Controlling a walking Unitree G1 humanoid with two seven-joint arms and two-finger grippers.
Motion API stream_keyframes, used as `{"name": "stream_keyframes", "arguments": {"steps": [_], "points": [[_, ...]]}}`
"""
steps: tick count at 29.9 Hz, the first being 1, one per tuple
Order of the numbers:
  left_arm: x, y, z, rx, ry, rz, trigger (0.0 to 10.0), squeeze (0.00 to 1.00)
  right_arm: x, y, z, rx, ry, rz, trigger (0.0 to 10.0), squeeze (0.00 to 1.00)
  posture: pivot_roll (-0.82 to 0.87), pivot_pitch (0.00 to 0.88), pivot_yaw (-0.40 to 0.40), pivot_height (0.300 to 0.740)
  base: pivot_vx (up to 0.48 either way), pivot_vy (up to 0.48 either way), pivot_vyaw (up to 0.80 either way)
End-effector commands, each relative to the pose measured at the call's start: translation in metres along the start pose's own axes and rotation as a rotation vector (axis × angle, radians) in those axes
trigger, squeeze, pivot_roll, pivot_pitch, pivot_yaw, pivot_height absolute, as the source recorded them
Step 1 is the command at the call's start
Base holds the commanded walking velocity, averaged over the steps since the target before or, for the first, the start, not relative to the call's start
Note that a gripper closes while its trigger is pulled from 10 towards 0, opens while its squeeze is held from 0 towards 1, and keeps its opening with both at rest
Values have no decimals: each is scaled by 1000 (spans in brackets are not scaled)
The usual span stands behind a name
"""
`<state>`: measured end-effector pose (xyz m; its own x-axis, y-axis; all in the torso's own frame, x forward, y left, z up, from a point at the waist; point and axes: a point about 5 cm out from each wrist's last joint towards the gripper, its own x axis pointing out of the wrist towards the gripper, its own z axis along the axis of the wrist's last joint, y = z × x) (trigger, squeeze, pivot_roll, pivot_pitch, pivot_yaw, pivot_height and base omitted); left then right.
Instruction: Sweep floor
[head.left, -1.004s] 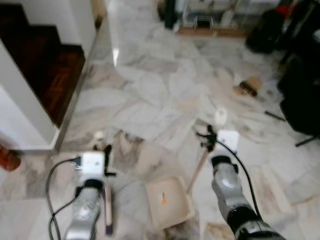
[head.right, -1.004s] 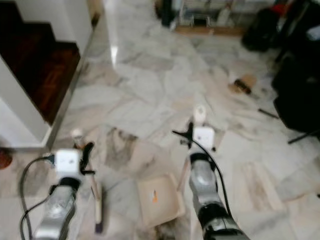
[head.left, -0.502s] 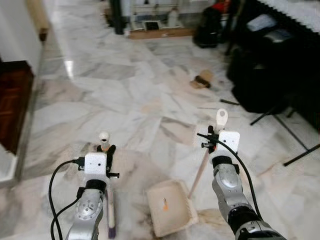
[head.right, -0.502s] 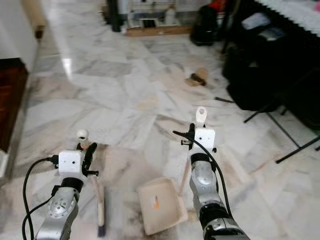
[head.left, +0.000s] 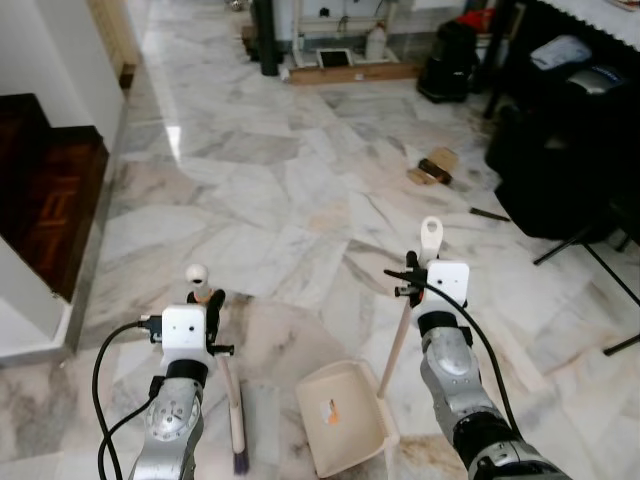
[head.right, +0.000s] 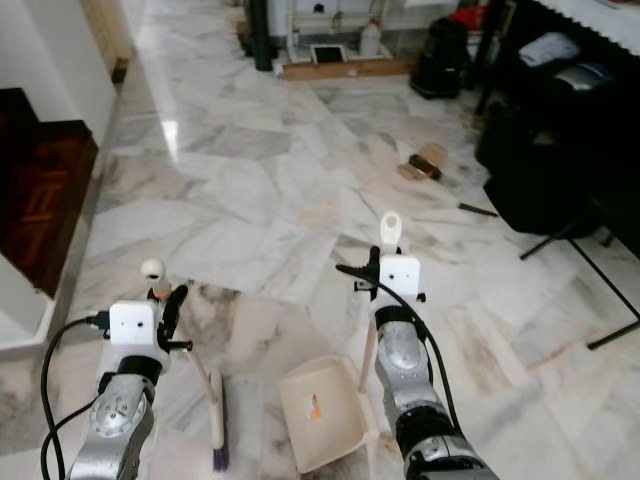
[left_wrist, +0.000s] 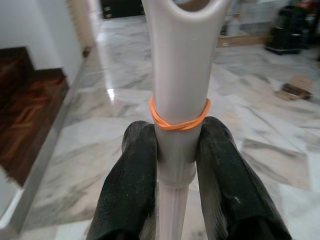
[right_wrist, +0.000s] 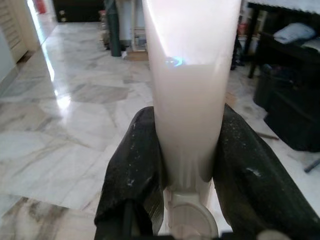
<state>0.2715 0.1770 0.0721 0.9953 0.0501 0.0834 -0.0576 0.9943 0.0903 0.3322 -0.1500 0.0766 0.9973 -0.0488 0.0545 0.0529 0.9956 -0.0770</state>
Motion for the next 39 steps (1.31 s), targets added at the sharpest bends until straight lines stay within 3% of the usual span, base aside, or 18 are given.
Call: {"name": "stream_keyframes", "arguments": {"steps": [1,39], "points": [[1,3,2,11,-7,11,10000,0,3,6,9,-3,-46,22,10000,0,95,117,-34,740,360,0,587],[2,3,3,15,-7,10,10000,0,3,8,10,36,-58,34,10000,0,100,112,-34,740,474,0,34]]}}
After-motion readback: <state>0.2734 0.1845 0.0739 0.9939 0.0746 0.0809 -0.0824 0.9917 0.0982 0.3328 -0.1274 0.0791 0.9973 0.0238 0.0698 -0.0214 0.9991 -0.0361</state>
